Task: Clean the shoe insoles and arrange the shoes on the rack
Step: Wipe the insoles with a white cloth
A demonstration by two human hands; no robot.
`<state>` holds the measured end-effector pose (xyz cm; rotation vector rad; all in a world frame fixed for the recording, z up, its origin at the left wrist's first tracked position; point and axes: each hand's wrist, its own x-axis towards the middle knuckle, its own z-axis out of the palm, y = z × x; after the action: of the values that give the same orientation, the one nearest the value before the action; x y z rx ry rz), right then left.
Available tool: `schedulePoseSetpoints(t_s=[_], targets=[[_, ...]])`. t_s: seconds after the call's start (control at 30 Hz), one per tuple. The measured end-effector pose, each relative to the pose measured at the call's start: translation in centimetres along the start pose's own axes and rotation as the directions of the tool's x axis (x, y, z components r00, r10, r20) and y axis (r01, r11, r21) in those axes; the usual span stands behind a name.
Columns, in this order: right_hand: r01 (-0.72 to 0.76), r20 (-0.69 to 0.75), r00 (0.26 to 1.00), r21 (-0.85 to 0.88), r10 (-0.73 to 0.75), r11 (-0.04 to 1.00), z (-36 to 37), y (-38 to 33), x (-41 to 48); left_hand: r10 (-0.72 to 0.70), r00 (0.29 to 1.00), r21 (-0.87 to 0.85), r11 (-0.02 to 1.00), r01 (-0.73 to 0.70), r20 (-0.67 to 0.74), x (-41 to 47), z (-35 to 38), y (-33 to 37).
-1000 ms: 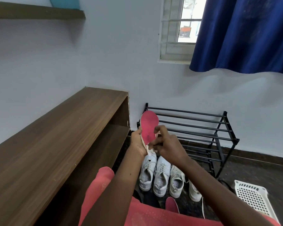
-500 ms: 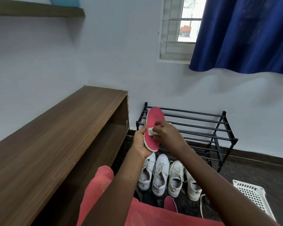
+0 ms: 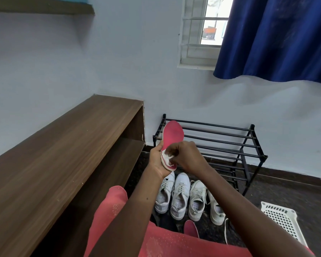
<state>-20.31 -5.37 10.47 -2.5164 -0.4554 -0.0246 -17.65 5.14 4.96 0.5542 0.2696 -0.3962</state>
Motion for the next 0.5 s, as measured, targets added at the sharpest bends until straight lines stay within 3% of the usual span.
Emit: schedulePoseSetpoints(t_s=[0.27, 0.5], targets=[[0.02, -0.122, 0.992, 0.005, -0.019, 1.0, 0.7, -0.5, 0.6, -0.005, 0.998, 0.003, 1.0, 0.005, 0.063, -0.4, 0.7, -0.4], [0.114, -0.058, 0.992, 0.061, -0.111, 0.992, 1.3, 0.0, -1.0, 0.026, 0.999, 0.037, 0.999, -0.025, -0.026, 0.1, -0.1, 0.6]])
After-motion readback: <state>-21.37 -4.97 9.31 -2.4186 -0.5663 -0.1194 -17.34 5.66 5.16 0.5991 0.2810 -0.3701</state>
